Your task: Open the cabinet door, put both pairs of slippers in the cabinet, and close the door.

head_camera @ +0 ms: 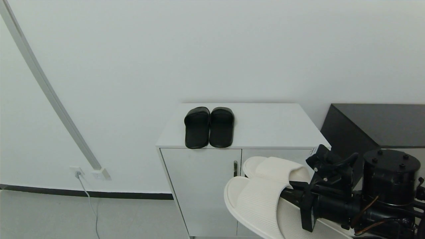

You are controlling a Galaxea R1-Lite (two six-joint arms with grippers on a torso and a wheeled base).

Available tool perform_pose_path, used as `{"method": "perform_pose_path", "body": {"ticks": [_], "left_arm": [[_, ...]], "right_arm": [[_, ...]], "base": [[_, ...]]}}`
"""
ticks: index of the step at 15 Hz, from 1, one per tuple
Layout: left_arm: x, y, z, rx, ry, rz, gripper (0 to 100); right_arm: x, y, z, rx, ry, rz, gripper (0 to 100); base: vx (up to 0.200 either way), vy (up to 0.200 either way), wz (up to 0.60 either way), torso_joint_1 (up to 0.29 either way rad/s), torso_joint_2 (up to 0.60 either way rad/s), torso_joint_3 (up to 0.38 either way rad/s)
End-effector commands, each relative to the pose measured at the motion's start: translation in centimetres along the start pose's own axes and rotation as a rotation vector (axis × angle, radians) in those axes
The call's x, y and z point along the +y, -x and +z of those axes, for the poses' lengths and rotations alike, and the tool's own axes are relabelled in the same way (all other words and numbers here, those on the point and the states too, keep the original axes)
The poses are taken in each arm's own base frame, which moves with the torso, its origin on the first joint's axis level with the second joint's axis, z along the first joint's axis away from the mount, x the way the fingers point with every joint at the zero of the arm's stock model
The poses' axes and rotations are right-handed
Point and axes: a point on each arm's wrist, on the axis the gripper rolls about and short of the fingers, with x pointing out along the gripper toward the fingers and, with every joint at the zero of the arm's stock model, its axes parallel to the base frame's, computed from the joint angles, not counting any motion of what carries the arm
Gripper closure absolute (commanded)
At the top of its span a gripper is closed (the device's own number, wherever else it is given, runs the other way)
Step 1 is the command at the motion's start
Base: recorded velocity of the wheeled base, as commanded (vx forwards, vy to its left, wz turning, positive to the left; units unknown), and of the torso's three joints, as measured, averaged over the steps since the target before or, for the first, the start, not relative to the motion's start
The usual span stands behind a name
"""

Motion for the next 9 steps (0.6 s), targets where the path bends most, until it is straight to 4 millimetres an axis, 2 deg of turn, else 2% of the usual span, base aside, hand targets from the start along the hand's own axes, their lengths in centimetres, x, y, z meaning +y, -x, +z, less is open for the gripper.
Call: {"method": "perform_pose_path", "body": {"ticks": [1,9], "left_arm": [[0.00,0.00,0.00,0.000,0.000,0.000,0],[0.00,0.00,0.01,-0.002,0.000,0.000,0]], "right_arm": [[0.00,-0.10,-0.18,0.007,-0.001,0.001,100],[0.01,-0.29,-0.52,0.021,-0.001,0.003,100]], "base": [[0.000,0.000,0.00,-0.173,0.38,0.217],[0.000,0.000,0.00,-0.216,0.52,0.292]]}}
